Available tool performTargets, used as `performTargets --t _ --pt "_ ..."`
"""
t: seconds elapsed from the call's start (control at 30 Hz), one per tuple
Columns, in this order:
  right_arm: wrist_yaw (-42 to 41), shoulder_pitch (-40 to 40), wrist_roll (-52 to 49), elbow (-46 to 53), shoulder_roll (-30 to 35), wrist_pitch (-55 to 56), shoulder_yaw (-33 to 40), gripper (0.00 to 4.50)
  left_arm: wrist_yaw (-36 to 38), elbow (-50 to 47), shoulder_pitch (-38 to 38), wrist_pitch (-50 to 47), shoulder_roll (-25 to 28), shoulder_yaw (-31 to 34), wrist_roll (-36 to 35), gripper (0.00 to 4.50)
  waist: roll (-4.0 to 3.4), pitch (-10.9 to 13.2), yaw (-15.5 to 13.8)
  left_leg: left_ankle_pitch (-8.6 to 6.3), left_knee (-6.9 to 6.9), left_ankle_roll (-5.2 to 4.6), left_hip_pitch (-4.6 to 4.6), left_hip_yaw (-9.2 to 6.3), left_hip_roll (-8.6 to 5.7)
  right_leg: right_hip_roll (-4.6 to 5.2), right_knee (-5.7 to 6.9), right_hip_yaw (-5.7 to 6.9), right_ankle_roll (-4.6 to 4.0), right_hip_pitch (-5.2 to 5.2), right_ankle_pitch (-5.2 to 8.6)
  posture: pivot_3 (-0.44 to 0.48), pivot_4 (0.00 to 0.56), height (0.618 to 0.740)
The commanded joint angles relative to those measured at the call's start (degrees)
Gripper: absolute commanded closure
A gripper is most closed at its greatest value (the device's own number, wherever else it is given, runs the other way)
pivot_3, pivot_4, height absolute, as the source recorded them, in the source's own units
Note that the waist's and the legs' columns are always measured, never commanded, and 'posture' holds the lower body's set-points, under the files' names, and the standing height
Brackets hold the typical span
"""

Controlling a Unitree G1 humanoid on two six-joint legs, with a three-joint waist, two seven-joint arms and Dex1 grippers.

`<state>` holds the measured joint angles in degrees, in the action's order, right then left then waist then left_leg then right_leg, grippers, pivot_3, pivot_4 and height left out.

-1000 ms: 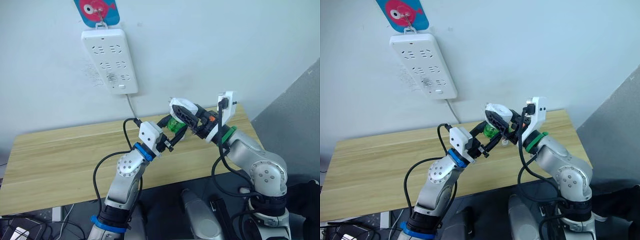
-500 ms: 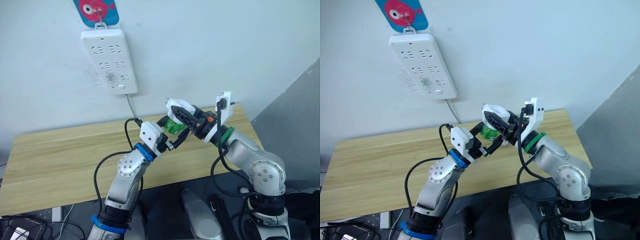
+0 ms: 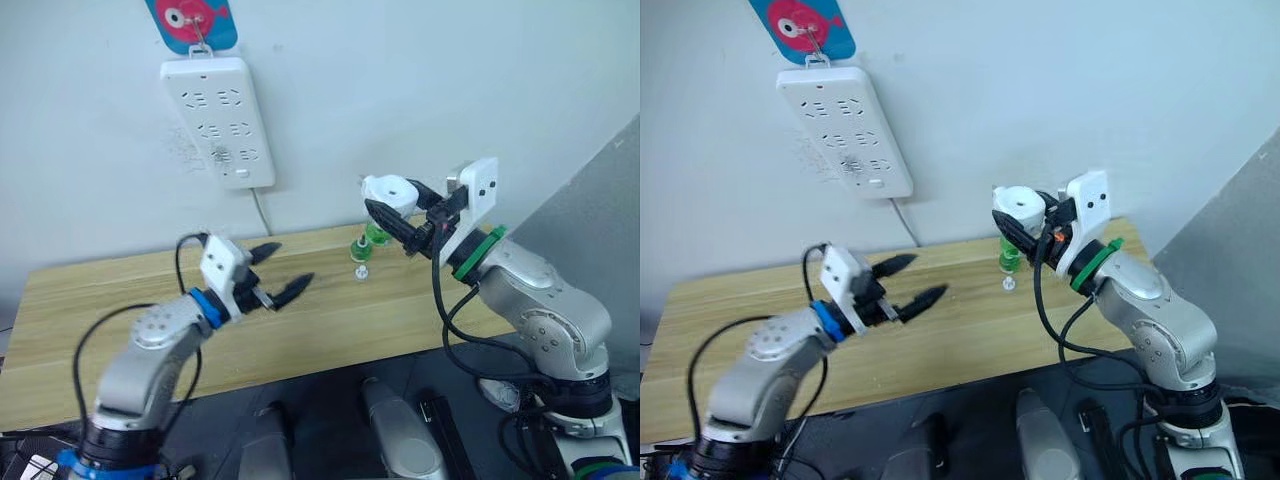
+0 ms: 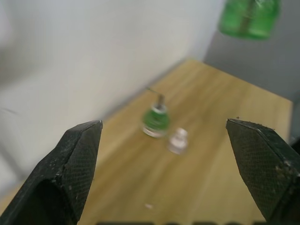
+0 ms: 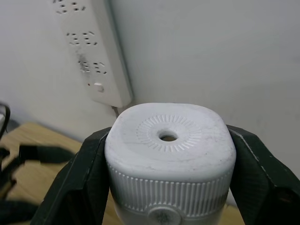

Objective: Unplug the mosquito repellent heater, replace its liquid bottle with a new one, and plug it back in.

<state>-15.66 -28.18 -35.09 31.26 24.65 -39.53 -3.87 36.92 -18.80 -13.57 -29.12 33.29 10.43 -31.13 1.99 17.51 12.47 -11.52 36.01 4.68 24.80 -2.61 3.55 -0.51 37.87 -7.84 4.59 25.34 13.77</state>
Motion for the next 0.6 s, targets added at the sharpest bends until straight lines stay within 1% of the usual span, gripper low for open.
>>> performTargets --t 0.03,0.17,0.3,0.4,0.6 --pt "-1.9 -1.7 2.2 2.9 -0.5 2.2 -1.6 1.49 -0.5 5.8 -6.3 0.0 2.1 4.8 -1.0 0.0 0.0 0.0 -0.2 0.0 0.0 0.0 0.0 -0.01 0.0 0.0 -0.01 0.0 0.0 0.0 0.0 -0.207 0.281 0.74" --pt "-2.6 -2.8 3.4 2.9 -1.9 1.9 -3.1 1.5 1.5 16.3 -13.5 6.9 4.2 4.7 3.8 0.0 0.0 0.0 -0.3 0.0 -0.04 0.0 0.02 -0.02 0.0 0.0 -0.04 0.03 0.0 0.02 0.0 -0.209 0.28 0.74" --pt "-3.0 -2.9 4.0 3.5 -2.8 1.3 -3.8 1.5 2.0 22.1 -17.9 11.9 4.0 4.1 6.0 0.0 0.0 0.0 -1.4 0.03 -0.01 0.04 0.02 -0.19 0.03 0.0 0.09 0.23 -0.03 0.01 -0.02 -0.216 0.277 0.74" --pt "-3.3 -2.9 4.6 3.8 -3.2 1.0 -3.8 1.5 2.4 23.1 -18.6 13.0 3.5 4.1 6.1 0.0 0.02 0.0 -1.6 0.23 0.03 0.23 0.06 -0.33 0.03 0.0 0.09 0.38 -0.17 -0.02 -0.11 -0.223 0.271 0.74" --pt "-3.6 -2.8 5.0 4.1 -3.3 0.6 -3.4 1.5 2.6 19.5 -14.8 11.9 3.4 4.6 5.2 0.0 0.04 0.0 -1.5 0.22 -0.09 0.23 0.07 -0.32 0.06 0.04 0.08 0.43 -0.14 -0.01 -0.11 -0.218 0.267 0.74"
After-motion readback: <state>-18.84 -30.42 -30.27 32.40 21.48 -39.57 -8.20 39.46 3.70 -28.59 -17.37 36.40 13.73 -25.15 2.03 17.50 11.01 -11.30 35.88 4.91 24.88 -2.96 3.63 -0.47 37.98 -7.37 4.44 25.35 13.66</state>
